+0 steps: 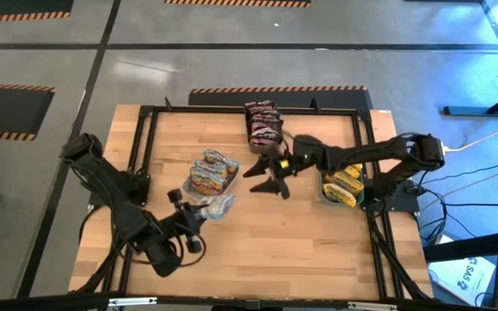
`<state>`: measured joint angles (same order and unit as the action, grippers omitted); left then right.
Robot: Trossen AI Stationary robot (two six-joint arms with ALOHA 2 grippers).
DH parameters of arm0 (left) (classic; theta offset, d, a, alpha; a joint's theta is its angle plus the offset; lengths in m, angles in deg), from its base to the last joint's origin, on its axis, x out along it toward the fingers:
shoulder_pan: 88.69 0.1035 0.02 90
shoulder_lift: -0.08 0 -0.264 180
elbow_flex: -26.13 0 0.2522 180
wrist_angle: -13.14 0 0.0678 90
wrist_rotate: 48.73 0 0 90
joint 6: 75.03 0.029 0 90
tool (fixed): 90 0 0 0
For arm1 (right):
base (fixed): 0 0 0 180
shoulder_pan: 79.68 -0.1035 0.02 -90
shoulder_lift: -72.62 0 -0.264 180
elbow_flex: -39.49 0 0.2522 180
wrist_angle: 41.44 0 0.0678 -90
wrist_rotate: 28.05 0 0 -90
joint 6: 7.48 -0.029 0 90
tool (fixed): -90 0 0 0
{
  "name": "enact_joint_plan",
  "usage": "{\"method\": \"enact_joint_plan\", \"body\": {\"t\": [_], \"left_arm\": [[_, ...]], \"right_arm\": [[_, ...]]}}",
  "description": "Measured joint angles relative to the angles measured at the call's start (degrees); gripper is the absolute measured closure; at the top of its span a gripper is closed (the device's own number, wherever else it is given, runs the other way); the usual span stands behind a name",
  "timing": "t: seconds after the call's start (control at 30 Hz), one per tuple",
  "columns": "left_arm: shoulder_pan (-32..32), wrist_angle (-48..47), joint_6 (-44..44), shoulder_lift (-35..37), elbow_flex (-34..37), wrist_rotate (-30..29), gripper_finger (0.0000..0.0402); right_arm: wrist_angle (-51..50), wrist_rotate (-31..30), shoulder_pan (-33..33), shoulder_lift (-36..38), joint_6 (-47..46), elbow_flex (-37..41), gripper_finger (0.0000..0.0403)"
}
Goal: Sort Maruchan noodles
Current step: Put the blue noodle pack into the gray bin
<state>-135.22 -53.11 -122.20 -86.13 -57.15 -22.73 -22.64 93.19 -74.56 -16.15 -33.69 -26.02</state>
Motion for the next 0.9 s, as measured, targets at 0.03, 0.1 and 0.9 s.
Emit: {"method": "enact_joint_plan", "body": {"t": [0.03,0.1,0.9], "left_arm": [[0.00,0.11,-0.93,0.86,0.82,0.28,0.0293],[-0.04,0.12,-3.46,2.43,2.73,0.52,0.0293],[4.75,51.14,13.28,20.70,31.70,15.33,0.0293]], "right_arm": [[-0.08,-2.09,-1.20,0.00,2.69,0.00,0.0113],[-0.06,-5.69,-4.15,-0.19,7.93,0.00,0.0113],[-13.92,-22.79,-15.96,-13.64,19.25,-16.71,0.0114]]}}
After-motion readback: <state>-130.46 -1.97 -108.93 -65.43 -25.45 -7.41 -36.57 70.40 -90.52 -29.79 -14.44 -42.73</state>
